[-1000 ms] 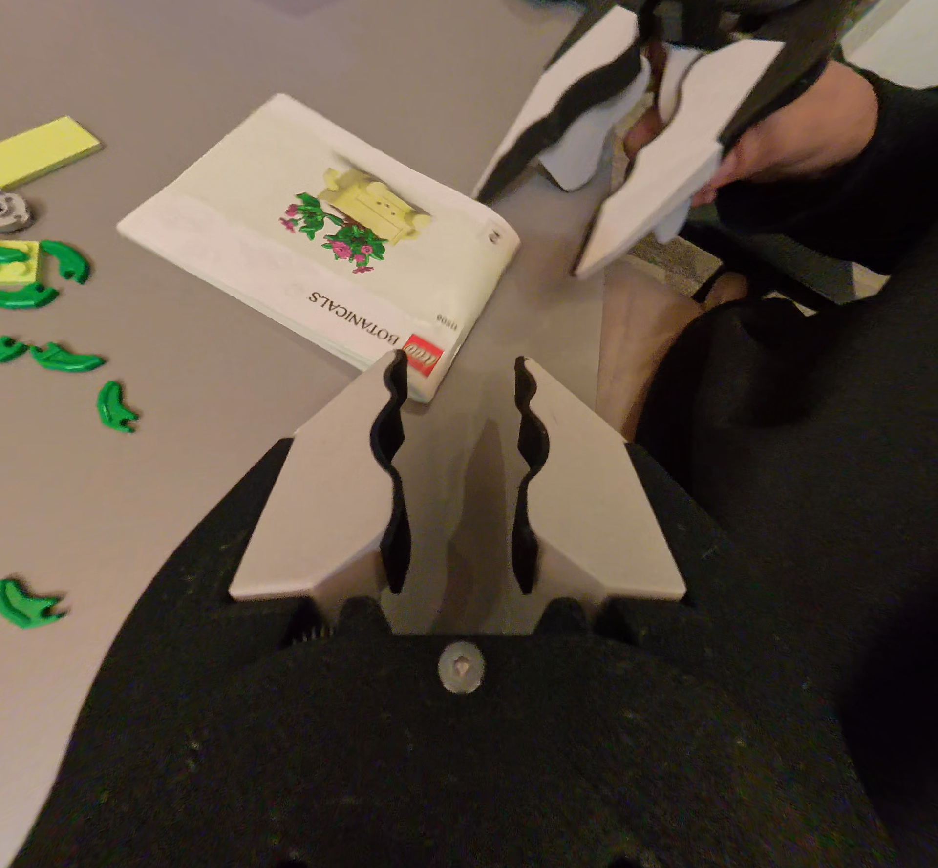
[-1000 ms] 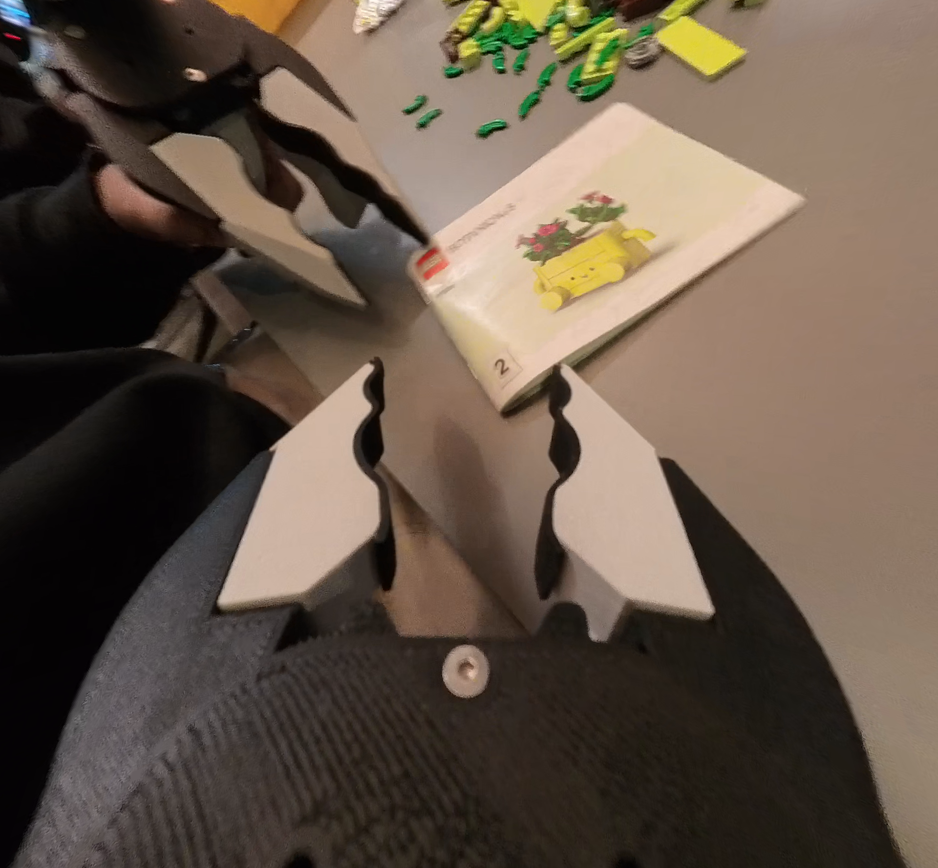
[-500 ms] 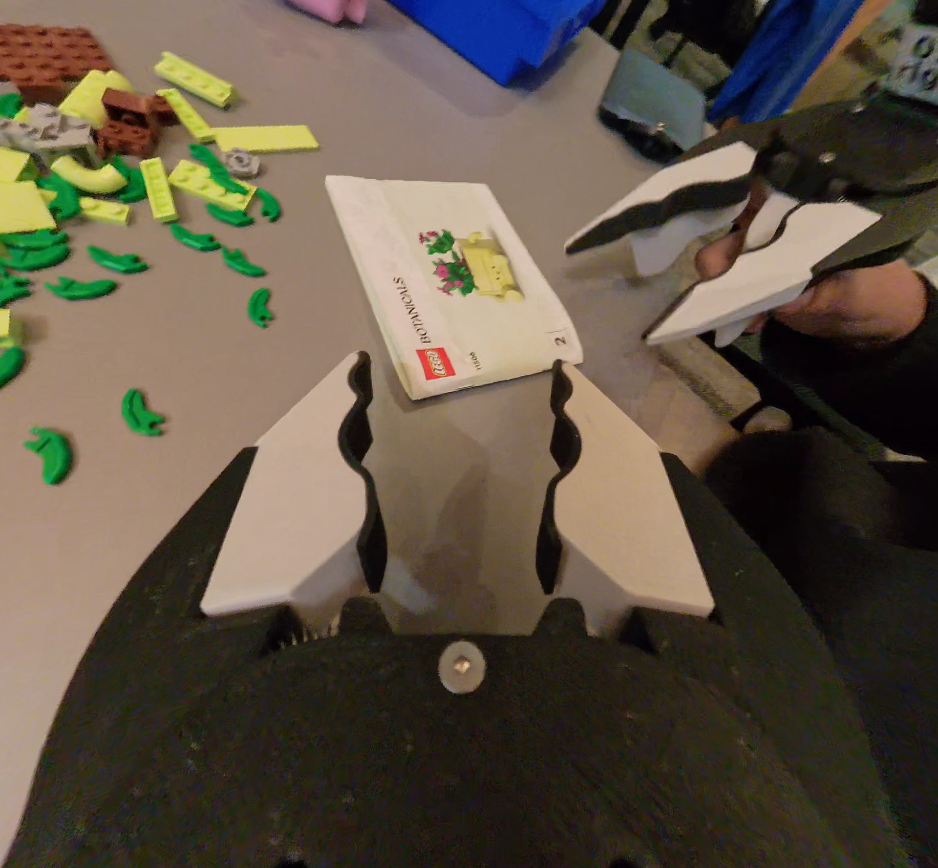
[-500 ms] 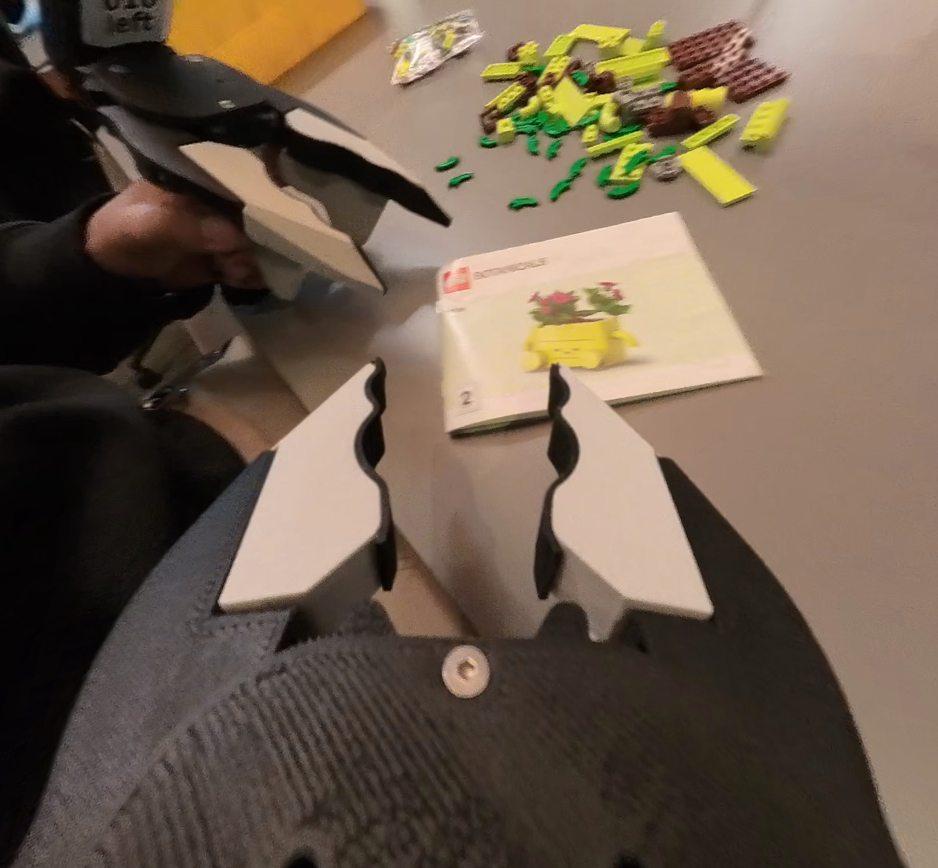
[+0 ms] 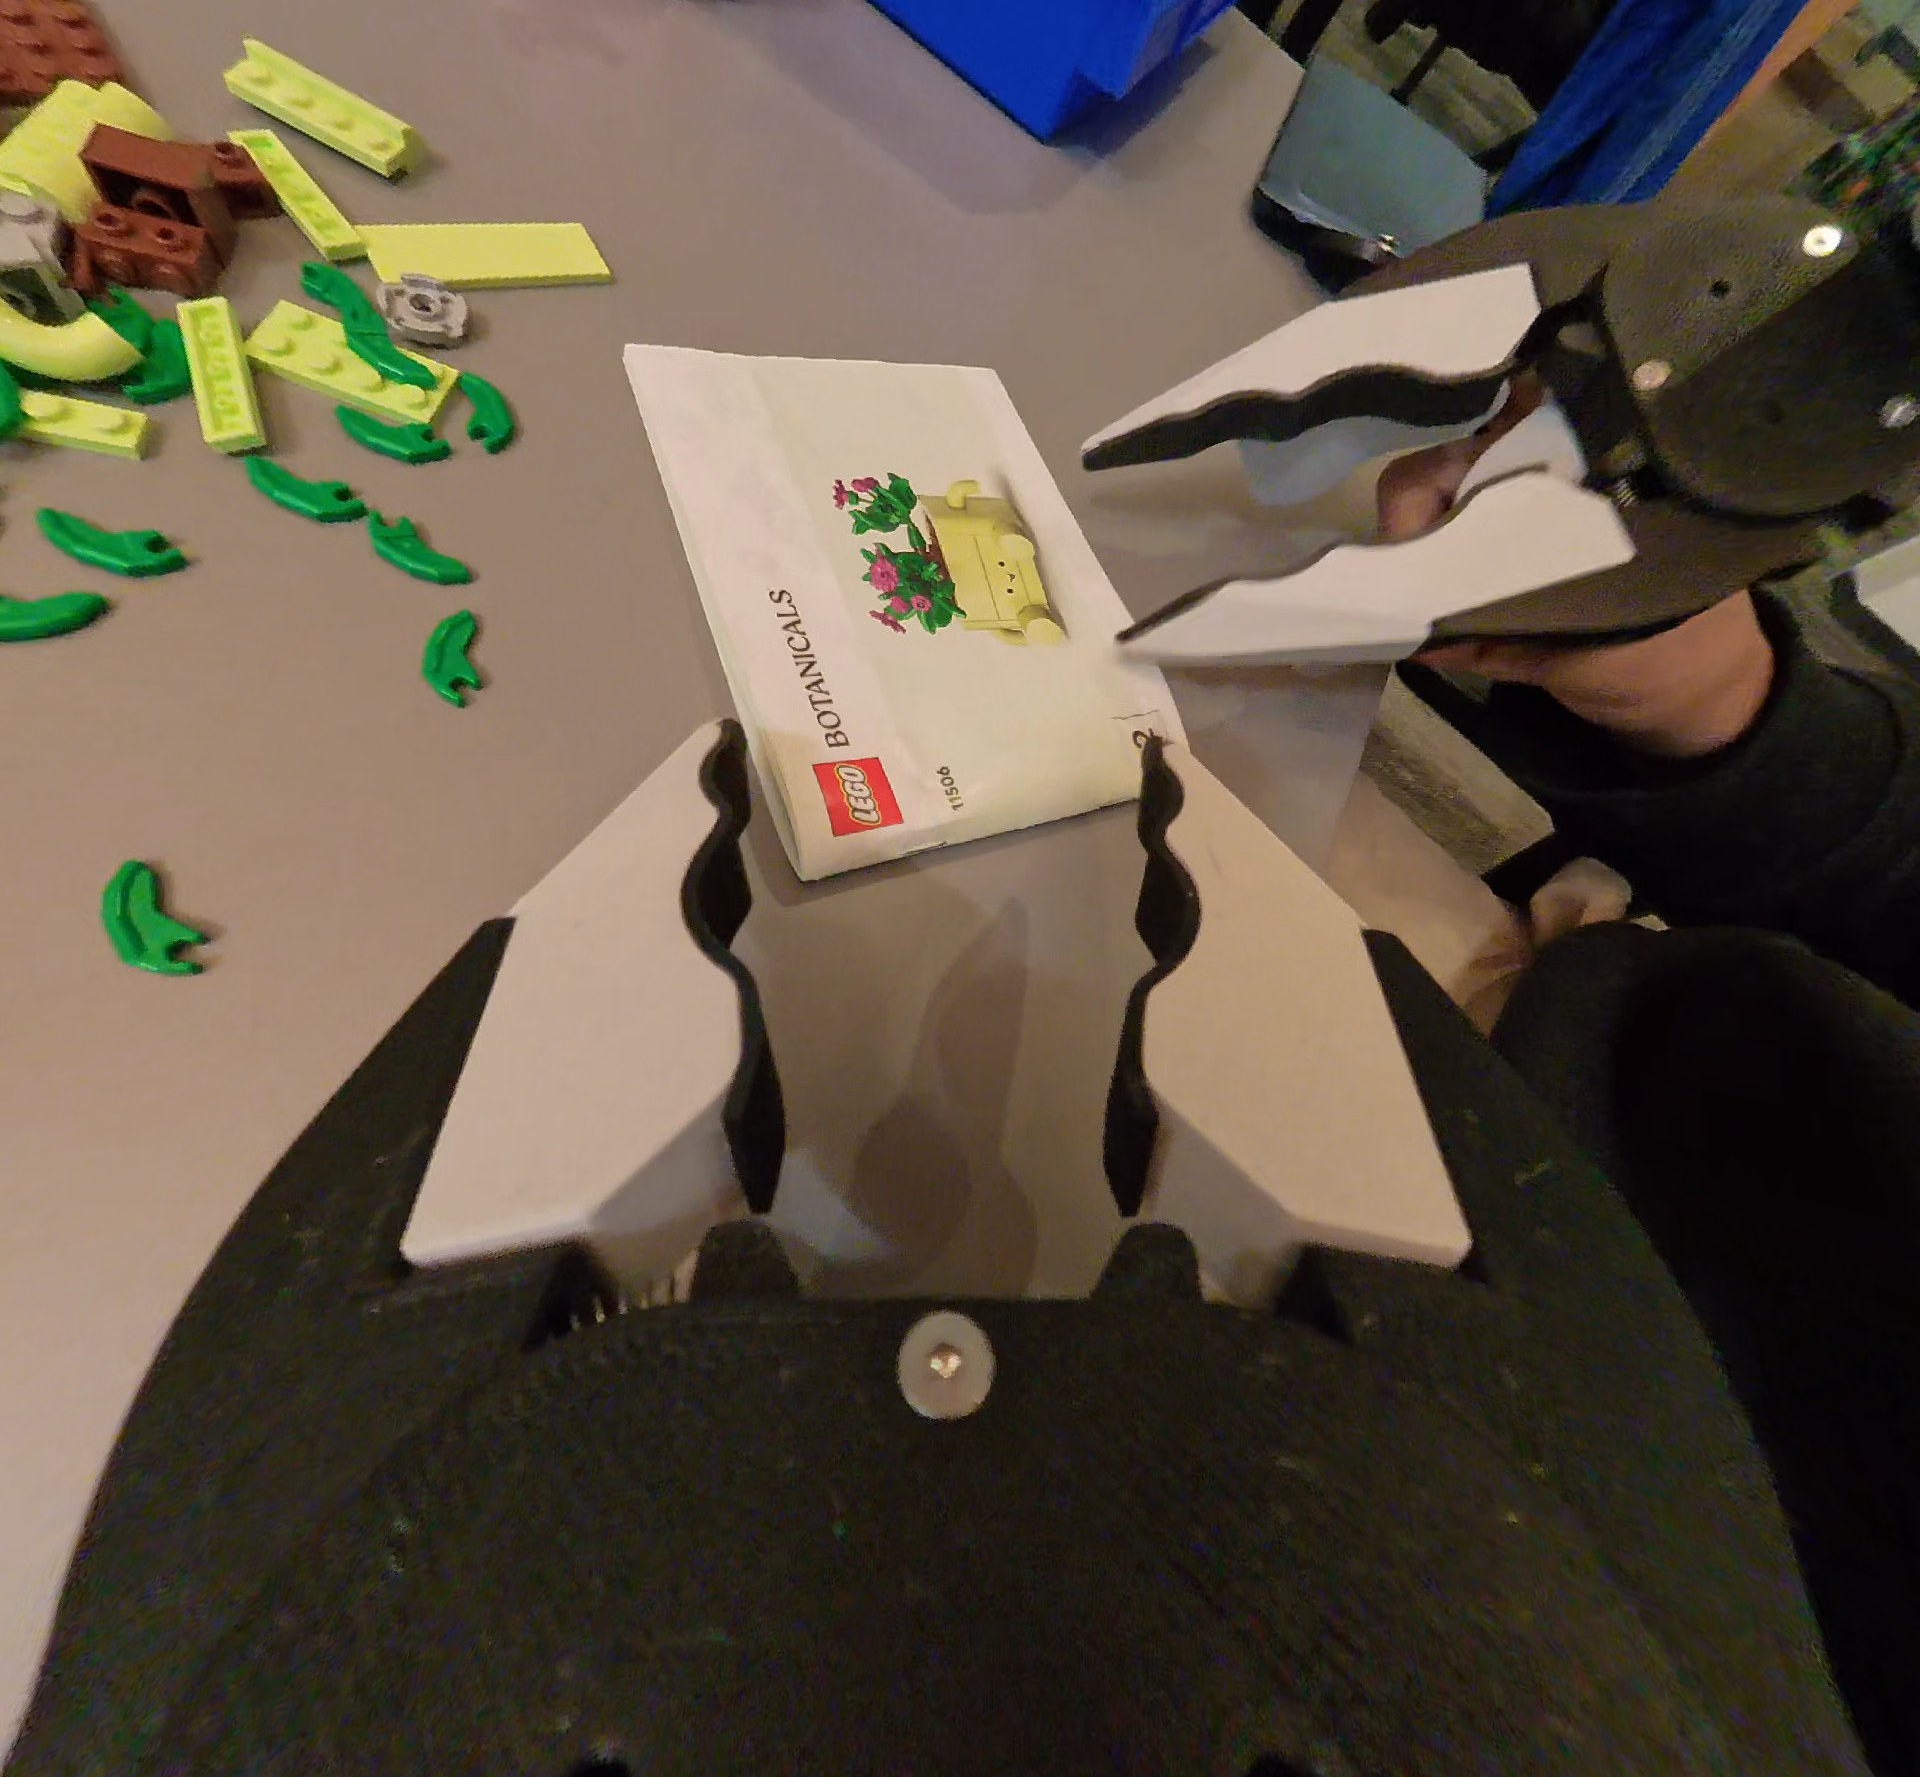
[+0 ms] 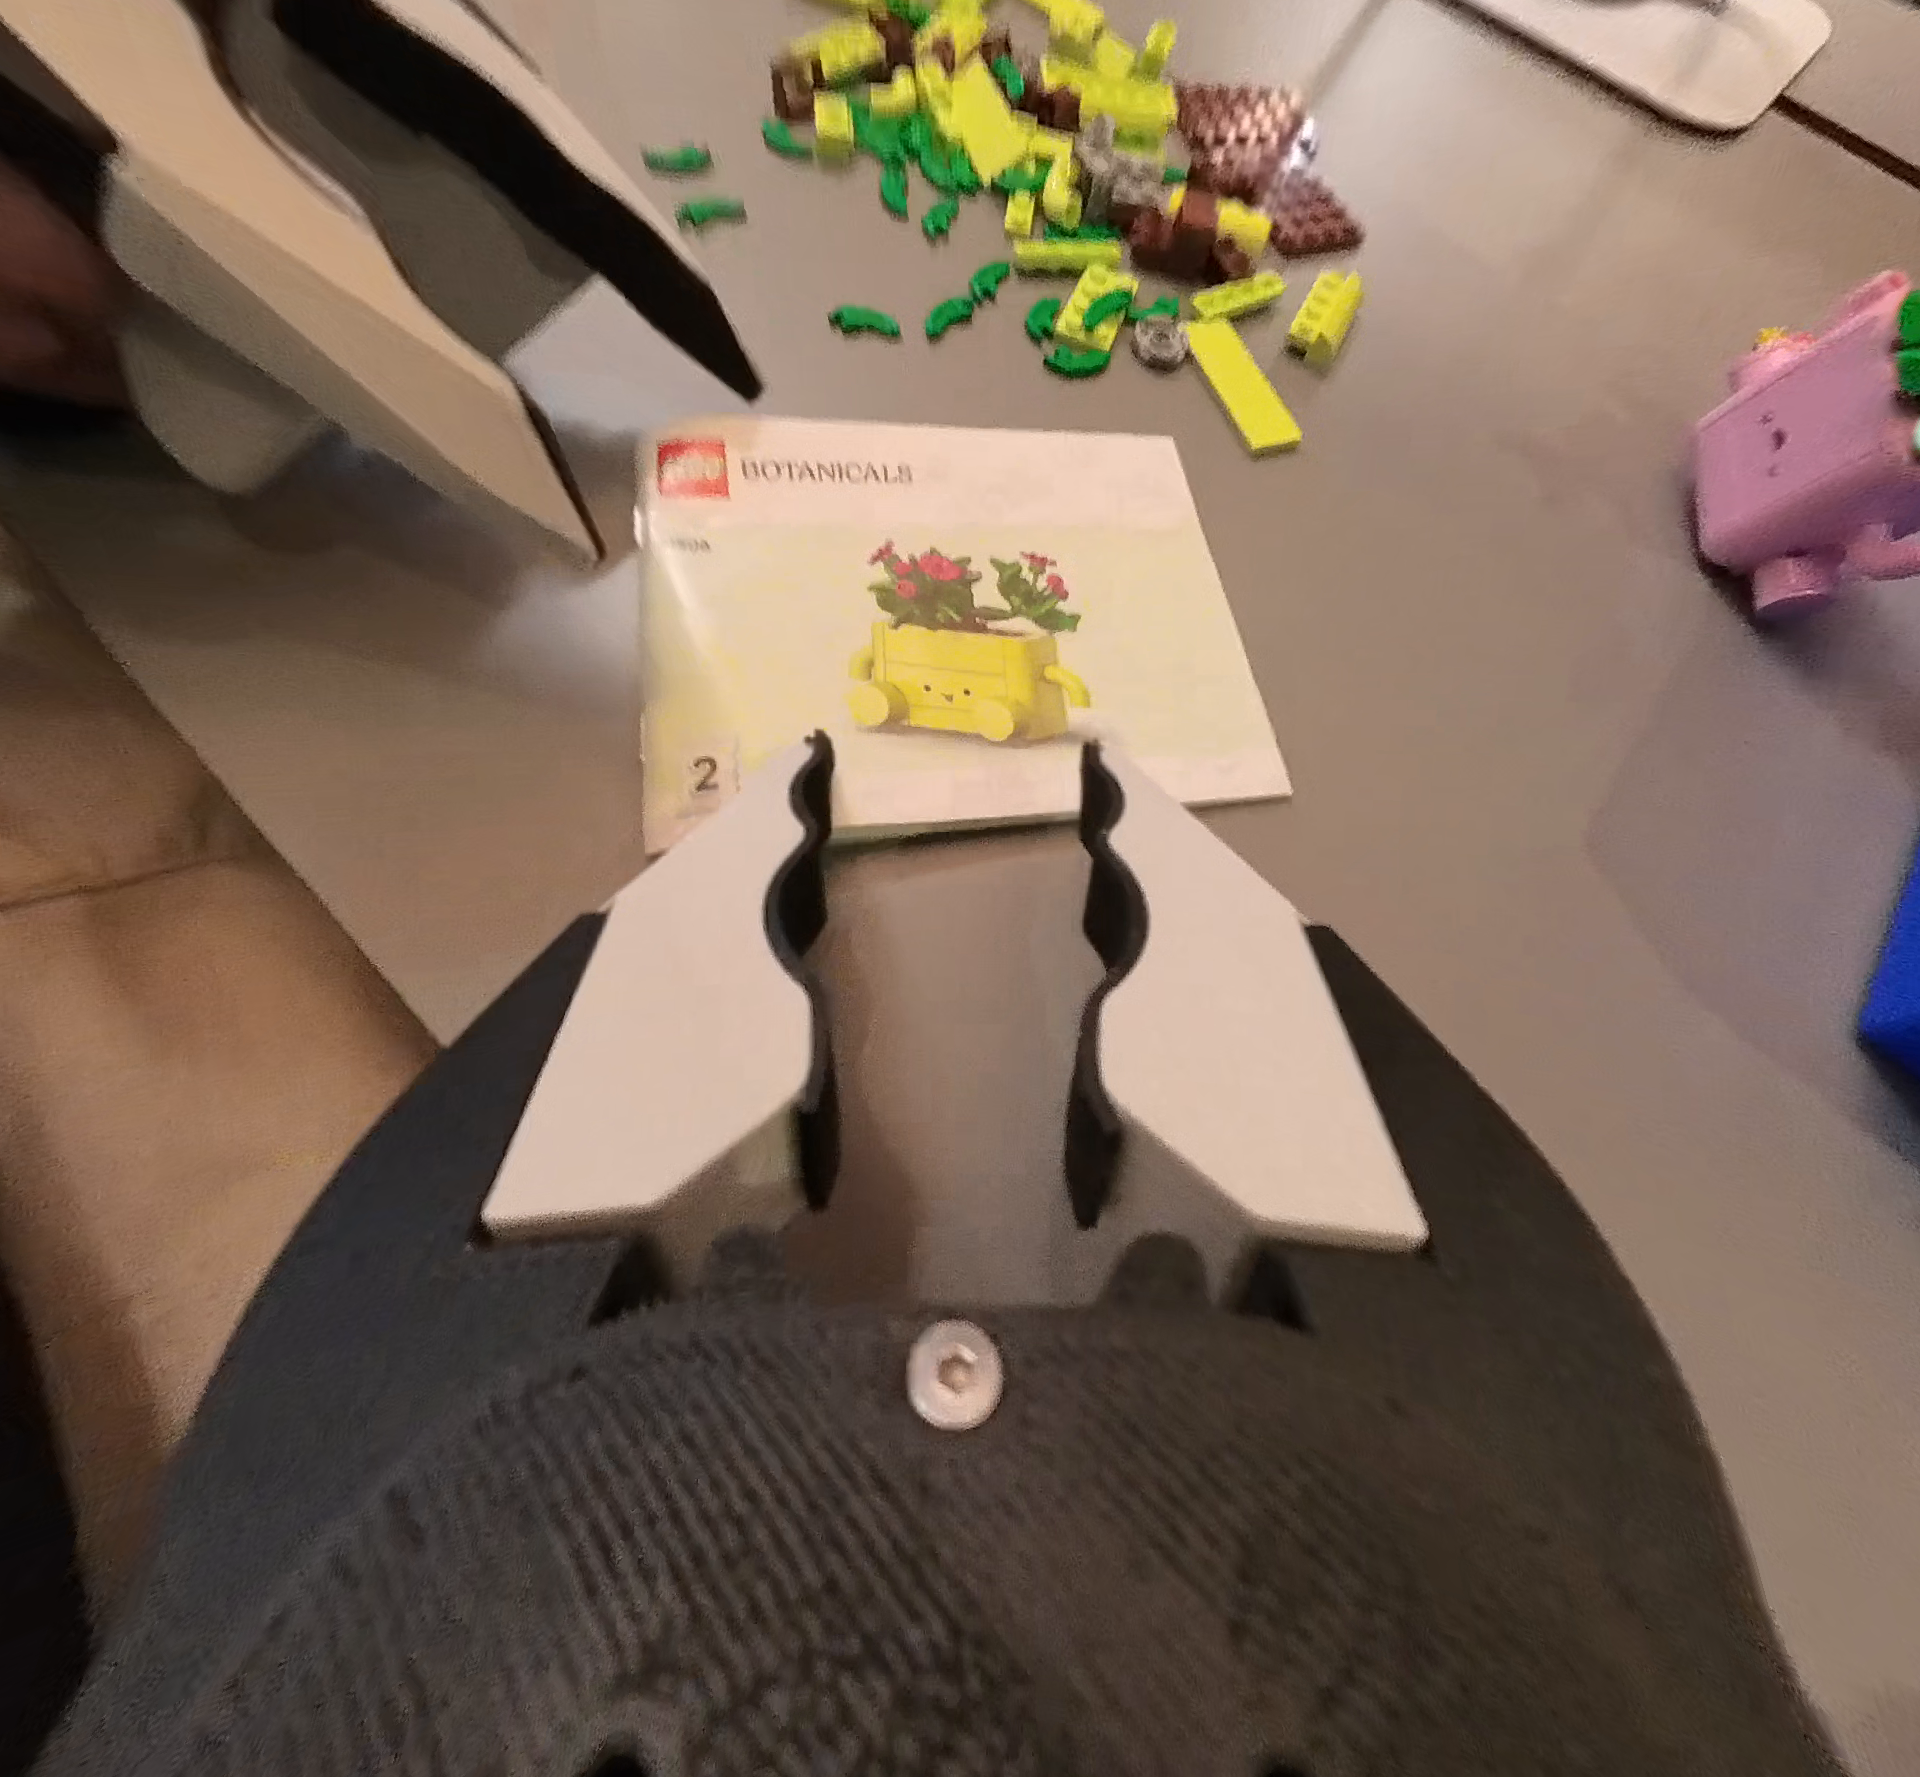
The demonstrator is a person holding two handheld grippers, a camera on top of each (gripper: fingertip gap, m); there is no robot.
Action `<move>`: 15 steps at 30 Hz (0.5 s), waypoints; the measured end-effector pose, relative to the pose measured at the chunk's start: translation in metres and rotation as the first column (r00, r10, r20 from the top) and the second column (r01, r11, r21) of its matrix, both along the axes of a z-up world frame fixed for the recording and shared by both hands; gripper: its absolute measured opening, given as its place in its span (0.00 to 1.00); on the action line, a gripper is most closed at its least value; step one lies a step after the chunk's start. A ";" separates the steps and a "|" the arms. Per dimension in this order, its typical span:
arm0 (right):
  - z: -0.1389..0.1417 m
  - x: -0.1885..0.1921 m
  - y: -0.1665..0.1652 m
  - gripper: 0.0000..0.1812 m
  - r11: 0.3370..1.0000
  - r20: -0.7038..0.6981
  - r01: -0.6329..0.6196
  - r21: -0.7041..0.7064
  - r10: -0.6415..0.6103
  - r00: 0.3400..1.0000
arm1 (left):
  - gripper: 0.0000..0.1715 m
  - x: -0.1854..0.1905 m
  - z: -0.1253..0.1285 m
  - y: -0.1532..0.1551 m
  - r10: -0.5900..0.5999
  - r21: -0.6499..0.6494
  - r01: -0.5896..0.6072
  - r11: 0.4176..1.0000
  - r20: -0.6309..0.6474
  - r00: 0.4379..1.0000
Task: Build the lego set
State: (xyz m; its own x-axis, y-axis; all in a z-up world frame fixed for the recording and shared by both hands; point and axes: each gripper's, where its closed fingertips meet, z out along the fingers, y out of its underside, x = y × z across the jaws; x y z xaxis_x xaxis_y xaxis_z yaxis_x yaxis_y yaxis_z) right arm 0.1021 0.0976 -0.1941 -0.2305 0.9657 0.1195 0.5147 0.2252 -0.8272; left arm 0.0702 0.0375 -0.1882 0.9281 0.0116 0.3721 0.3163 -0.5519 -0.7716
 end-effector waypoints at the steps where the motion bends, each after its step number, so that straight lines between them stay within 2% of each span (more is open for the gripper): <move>1: -0.007 -0.001 0.000 0.27 0.999 0.032 0.004 0.044 -0.005 0.999 | 0.42 0.001 -0.001 0.001 -0.004 -0.004 0.004 1.000 0.022 1.000; 3: -0.009 -0.001 -0.003 0.24 0.996 0.032 -0.007 0.093 0.005 0.999 | 0.42 0.002 0.000 0.003 0.002 0.008 -0.003 1.000 0.068 0.998; 7: -0.008 0.000 -0.006 0.24 0.995 0.025 -0.025 0.100 0.023 0.999 | 0.37 0.003 0.004 0.003 -0.003 0.037 0.000 0.999 0.091 0.996; 11: -0.002 0.000 -0.005 0.24 0.999 -0.005 -0.023 0.047 0.023 1.000 | 0.24 0.006 0.020 0.000 -0.024 0.137 0.014 0.991 0.071 0.997; 15: 0.005 0.001 -0.004 0.24 0.999 -0.025 -0.023 -0.048 0.022 0.999 | 0.20 0.007 0.018 0.000 -0.030 0.129 0.016 0.992 0.109 0.994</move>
